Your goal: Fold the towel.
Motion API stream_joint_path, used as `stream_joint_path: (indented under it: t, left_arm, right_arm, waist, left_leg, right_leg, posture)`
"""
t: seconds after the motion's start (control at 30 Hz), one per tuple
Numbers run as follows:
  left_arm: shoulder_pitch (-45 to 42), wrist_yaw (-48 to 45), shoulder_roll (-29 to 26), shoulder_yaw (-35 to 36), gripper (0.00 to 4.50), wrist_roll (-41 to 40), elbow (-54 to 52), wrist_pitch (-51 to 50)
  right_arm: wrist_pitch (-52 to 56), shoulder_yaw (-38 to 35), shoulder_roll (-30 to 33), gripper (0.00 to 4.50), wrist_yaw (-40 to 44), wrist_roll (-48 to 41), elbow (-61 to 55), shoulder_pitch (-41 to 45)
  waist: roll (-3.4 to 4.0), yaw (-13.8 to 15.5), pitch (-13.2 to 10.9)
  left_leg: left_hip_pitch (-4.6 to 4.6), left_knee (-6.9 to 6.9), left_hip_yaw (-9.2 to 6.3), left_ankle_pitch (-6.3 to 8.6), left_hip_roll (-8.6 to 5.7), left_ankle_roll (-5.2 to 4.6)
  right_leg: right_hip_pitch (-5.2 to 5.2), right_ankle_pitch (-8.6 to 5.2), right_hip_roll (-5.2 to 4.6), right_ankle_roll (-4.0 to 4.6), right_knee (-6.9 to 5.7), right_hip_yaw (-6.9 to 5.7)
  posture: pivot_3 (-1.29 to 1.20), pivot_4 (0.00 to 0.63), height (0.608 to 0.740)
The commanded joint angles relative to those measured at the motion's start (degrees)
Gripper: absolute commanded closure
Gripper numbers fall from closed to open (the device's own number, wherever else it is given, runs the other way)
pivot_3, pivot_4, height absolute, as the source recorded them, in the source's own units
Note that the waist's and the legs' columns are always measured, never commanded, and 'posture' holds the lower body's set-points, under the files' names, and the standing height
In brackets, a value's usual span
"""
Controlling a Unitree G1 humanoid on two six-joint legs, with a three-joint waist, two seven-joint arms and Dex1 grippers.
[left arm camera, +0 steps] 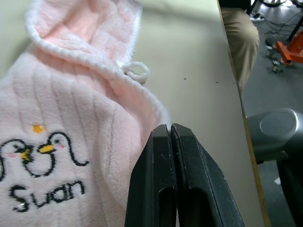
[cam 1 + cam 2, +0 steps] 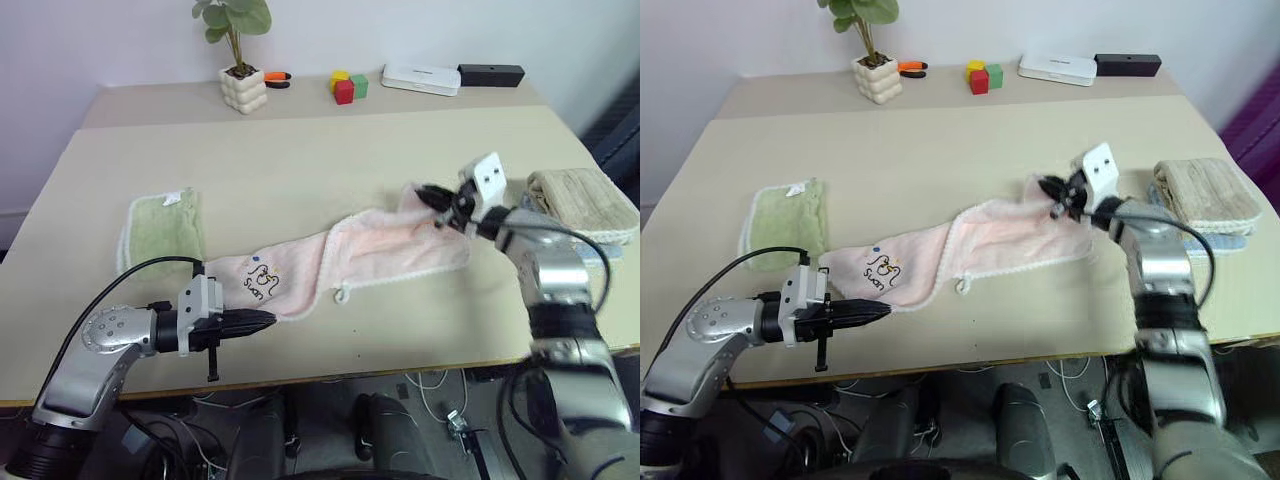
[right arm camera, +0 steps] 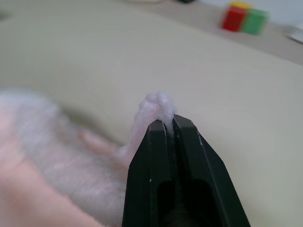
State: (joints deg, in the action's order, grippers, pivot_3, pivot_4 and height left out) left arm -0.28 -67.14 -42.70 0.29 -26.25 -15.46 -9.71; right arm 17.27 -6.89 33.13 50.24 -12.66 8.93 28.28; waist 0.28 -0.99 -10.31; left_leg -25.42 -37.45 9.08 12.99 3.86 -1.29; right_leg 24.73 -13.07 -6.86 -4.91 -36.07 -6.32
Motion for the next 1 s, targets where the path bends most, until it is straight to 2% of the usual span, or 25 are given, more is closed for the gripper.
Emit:
stream_joint_path:
  t: [0.03,0.07,0.2,0.37,0.4,0.6,0.7,1.0]
  left_arm:
    - [-2.04,-1.12,-0.13,-0.53,4.5,0.08,0.5,0.37]
    - [-2.62,-1.46,-0.1,-0.89,4.5,0.17,0.91,0.37]
    - [-4.05,-2.25,0.04,-1.78,4.5,0.53,1.74,0.41]
    - [-5.12,-3.0,0.13,-2.18,4.5,0.78,2.55,0.51]
    - [-5.2,-3.11,0.16,-2.27,4.5,0.9,2.64,0.53]
    - [-5.3,-3.02,0.68,-2.63,4.5,1.33,2.69,0.58]
    - [-5.3,-2.77,1.04,-2.82,4.5,1.47,2.57,0.52]
    - [-4.2,-2.01,1.39,-2.8,4.5,1.95,2.03,1.2]
  right_arm:
    - [3.75,-0.54,3.36,4.48,3.95,-4.79,-11.89,-5.32]
    - [4.49,0.09,4.26,4.48,5.08,-5.02,-12.68,-7.23]
    - [5.47,1.51,5.78,3.15,6.31,-4.86,-12.9,-10.52]
    - [0.7,4.13,9.19,0.47,6.14,0.6,-12.64,-11.38]
    - [0.32,4.23,10.24,0.04,6.78,0.86,-12.41,-11.2]
    - [-3.18,3.94,14.15,0.04,7.74,2.6,-9.86,-6.49]
    - [0.47,4.45,15.3,0.04,11.01,0.24,-9.02,-2.42]
    - [10.16,13.11,15.91,0.04,16.18,2.73,-3.73,7.31]
  waist:
    - [0.0,0.12,0.0]
    - [-0.01,0.16,0.01]
    - [-0.05,0.21,0.02]
    - [-0.04,0.23,0.02]
    - [-0.04,0.31,0.02]
    - [-0.05,0.27,0.01]
    - [-0.05,0.22,0.0]
    - [-0.07,0.24,0.0]
  left_leg:
    - [0.0,0.0,0.0,0.0,0.01,0.01]
    - [0.0,-0.01,-0.02,0.01,0.02,0.03]
    - [0.01,-0.02,-0.04,0.01,0.01,-0.01]
    - [-0.01,-0.03,-0.03,0.0,0.0,-0.02]
    - [-0.01,-0.03,-0.03,0.0,0.0,-0.02]
    - [-0.01,-0.04,-0.04,0.0,-0.01,-0.02]
    - [-0.02,-0.04,-0.04,-0.01,0.0,-0.02]
    - [-0.04,-0.1,-0.05,0.01,0.01,-0.04]
  right_leg:
    - [0.01,-0.01,0.0,0.03,0.0,0.0]
    - [0.01,-0.04,0.0,0.07,0.0,0.0]
    - [-0.01,-0.11,0.0,0.21,0.03,0.0]
    - [0.01,-0.11,0.0,0.21,0.02,0.0]
    - [0.0,-0.11,0.0,0.21,0.03,0.0]
    - [0.0,-0.12,0.0,0.21,0.03,-0.01]
    - [0.03,-0.12,0.0,0.22,0.02,0.0]
    - [0.02,-0.12,-0.01,0.24,0.01,-0.01]
  posture:
    - [0.0,0.15,0.74]
    - [0.0,0.15,0.74]
    - [0.0,0.15,0.74]
    - [0.0,0.15,0.74]
    - [0.0,0.15,0.74]
    - [0.0,0.15,0.74]
    - [0.0,0.15,0.74]
    - [0.0,0.15,0.74]
